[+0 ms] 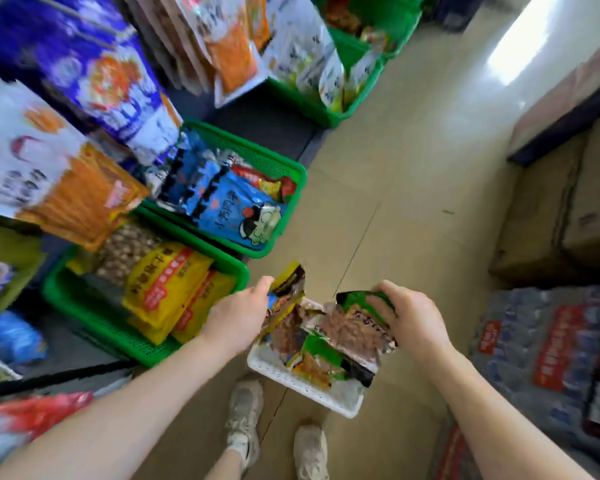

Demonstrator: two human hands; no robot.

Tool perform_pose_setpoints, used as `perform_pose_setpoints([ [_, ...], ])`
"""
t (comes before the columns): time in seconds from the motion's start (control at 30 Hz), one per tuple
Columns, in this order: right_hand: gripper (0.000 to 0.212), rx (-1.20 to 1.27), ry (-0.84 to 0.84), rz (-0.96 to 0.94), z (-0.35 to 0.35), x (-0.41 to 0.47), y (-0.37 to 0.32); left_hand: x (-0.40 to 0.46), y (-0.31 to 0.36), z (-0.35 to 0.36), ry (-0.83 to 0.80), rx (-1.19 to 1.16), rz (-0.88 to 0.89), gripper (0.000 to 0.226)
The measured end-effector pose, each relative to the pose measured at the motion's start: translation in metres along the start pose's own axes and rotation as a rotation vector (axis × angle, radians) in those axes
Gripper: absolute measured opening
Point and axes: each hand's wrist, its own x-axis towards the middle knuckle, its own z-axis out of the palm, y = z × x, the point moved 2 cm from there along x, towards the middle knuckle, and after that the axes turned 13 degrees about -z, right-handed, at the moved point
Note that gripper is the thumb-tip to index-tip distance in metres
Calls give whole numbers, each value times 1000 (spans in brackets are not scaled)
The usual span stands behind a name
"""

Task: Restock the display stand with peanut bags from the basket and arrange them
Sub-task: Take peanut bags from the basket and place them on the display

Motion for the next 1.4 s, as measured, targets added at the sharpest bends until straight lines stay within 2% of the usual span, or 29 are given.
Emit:
perform_pose_setpoints([
  [0.07,24,-59,-32,-163,-48,5,-47,-37,-7,-56,23,11,-43,42],
  [0.17,22,-68,7,-375,-110,4,-121,-102,-33,-117,131,76,-75,35],
  [0.23,20,-49,25,-530,-138,1,-169,-150,-60,-146,167,109,-159,32],
  [0.3,16,-49,-9,-668,-156,-4,-216,-205,-85,-172,279,64,-187,37],
  [0.37,17,-54,-9,-787,-168,-9,-266,-258,-107,-194,455,108,-177,33],
  [0.47,26,-97,-5,-956,-176,-15,-349,-334,-136,-222,577,233,-278,23],
  [0.5,27,-140,-30,-998,-179,-19,-380,-360,-144,-234,608,263,-339,23],
  [0.57,29,-211,-66,-1097,-185,-26,-439,-406,-163,-254,662,318,-475,37],
  [0.63,29,-209,-79,-1202,-190,-38,-497,-450,-186,-275,789,330,-598,38],
  [0.73,31,-191,-18,-1349,-190,-58,-575,-504,-222,-305,923,308,-736,37],
  [0.8,32,-193,45,-1439,-189,-71,-624,-533,-249,-323,1002,326,-788,25],
  [0.9,36,-226,185,-1517,-186,-79,-691,-573,-289,-346,1079,364,-787,19],
  [0.97,41,-293,310,-1554,-183,-80,-732,-598,-312,-363,1099,425,-805,34],
  [1.03,43,-310,358,-1552,-180,-77,-770,-617,-334,-380,1108,446,-795,42],
  [1.17,40,-305,337,-1494,-170,-58,-840,-640,-391,-413,1142,485,-846,30],
  [1.27,37,-480,255,-1518,-149,-37,-886,-644,-430,-433,1160,457,-894,25],
  [1.4,36,-680,117,-1567,-107,-8,-923,-640,-476,-457,1091,459,-1043,17],
])
